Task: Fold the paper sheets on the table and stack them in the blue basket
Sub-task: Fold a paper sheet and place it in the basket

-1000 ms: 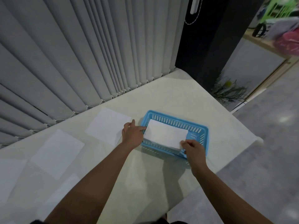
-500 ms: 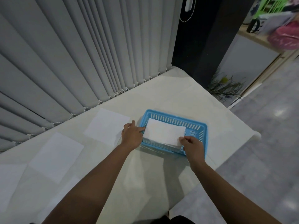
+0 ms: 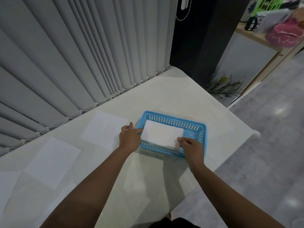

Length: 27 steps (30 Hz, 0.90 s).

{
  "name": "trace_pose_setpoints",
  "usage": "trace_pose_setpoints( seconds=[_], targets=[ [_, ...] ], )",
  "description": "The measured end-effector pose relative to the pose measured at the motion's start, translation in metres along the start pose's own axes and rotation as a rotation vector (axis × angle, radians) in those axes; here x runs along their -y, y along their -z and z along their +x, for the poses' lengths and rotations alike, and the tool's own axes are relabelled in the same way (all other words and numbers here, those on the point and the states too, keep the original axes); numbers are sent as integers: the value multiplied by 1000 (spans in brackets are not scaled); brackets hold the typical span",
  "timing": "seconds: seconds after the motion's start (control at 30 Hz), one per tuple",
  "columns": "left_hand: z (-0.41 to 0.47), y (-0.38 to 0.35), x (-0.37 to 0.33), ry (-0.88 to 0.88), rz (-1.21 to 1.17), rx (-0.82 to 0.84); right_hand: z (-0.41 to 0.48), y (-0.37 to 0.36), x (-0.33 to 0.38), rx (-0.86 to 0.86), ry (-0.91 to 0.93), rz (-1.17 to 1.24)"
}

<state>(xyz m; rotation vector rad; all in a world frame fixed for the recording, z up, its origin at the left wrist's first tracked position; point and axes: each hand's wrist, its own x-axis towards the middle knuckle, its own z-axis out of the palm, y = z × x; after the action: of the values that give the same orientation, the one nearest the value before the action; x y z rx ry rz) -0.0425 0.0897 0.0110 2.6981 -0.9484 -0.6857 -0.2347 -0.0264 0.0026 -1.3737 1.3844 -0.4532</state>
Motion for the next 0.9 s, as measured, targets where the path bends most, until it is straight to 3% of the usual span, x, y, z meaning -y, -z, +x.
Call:
trace_pose_setpoints(
  seconds=[0.17,0.43,0.6,0.67,0.77,0.9],
  targets=[
    [2,-3,-3,-13,-56,-62,-2,10,-5,-44,43,-71],
    [2,-8,-5,-36,31,-103,-4,1,-17,-16,343,-416],
    [-4,-13,-6,-210,80,-241,1,3,-16,-22,544,-581],
    [-2,-18,-9,-284,152,-173,3,0,-11,74,646,-777],
    [3,-25,-10,-312,267,-20,10,-7,-7,277,629,-1016],
    [6,-32,-6,-320,332,18,23,-11,-14,385,594,-1122]
  ],
)
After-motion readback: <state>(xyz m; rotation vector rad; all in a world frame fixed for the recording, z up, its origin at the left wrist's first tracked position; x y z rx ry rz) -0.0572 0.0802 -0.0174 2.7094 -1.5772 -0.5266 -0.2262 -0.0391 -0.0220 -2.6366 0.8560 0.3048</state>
